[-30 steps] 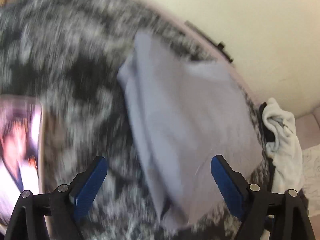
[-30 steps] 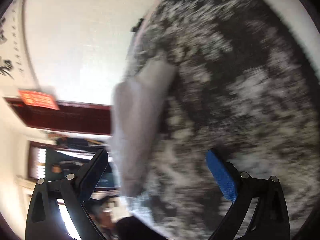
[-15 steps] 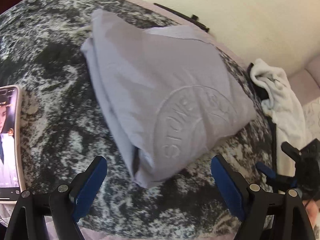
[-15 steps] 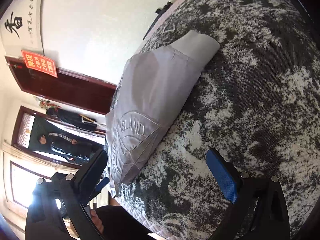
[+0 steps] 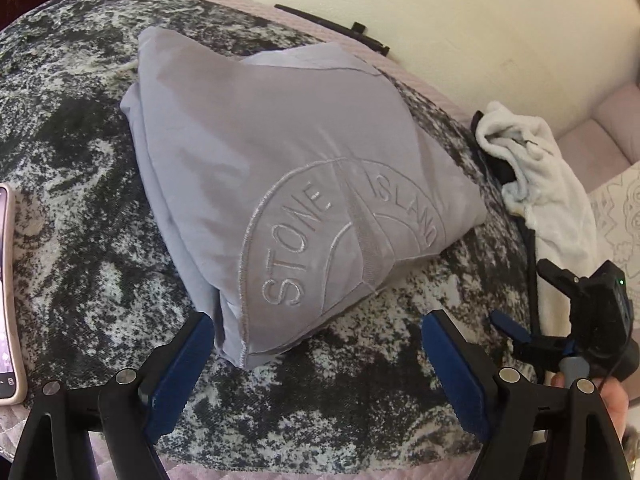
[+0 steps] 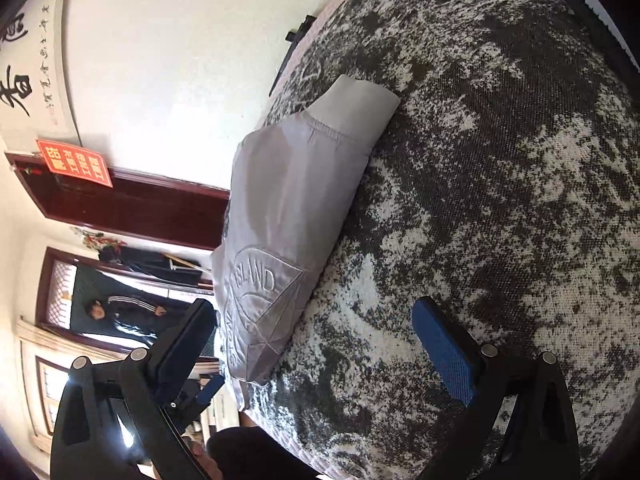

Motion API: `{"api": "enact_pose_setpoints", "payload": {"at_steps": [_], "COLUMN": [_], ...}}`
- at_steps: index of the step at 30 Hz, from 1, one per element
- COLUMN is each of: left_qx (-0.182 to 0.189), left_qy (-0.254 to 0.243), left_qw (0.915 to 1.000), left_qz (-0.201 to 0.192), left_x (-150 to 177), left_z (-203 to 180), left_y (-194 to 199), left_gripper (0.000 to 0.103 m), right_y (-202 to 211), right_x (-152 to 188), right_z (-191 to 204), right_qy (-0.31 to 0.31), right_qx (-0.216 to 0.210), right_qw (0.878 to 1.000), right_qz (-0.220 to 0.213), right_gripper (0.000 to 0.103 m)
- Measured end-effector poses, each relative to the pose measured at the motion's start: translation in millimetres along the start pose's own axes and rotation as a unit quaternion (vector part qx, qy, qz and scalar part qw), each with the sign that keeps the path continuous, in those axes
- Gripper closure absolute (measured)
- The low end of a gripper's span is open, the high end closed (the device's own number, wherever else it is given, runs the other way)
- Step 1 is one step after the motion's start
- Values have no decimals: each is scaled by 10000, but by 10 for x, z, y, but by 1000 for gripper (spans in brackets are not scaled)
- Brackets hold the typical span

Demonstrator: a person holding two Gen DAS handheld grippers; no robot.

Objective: Fold clothes

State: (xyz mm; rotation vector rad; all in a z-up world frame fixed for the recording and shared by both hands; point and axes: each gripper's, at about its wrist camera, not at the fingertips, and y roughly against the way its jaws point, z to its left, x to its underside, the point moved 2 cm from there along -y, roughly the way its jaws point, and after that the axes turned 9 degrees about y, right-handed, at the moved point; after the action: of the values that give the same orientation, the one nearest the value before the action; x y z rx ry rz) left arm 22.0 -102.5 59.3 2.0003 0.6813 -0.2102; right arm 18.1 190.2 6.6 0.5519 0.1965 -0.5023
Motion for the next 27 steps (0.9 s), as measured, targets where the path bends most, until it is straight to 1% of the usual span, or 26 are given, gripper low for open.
{"api": "enact_pose_setpoints", "payload": {"at_steps": [12, 27], "left_qx": [36, 69], "left_qy": [-77, -177], "left_qw": [9997, 9993], "left_qz": [220, 313], "left_x": [150, 210], "left_z": [-25, -55], "left_y": [-100, -142], "left_gripper": [15, 15], "right_y": [-91, -50], "right_x": [-16, -85], "right_z": [-20, -70], "right_qy": [14, -59], "right_qx": [53, 29], "right_qw": [9999, 9999], "right_qz": [137, 125], "right_gripper": [2, 2]}}
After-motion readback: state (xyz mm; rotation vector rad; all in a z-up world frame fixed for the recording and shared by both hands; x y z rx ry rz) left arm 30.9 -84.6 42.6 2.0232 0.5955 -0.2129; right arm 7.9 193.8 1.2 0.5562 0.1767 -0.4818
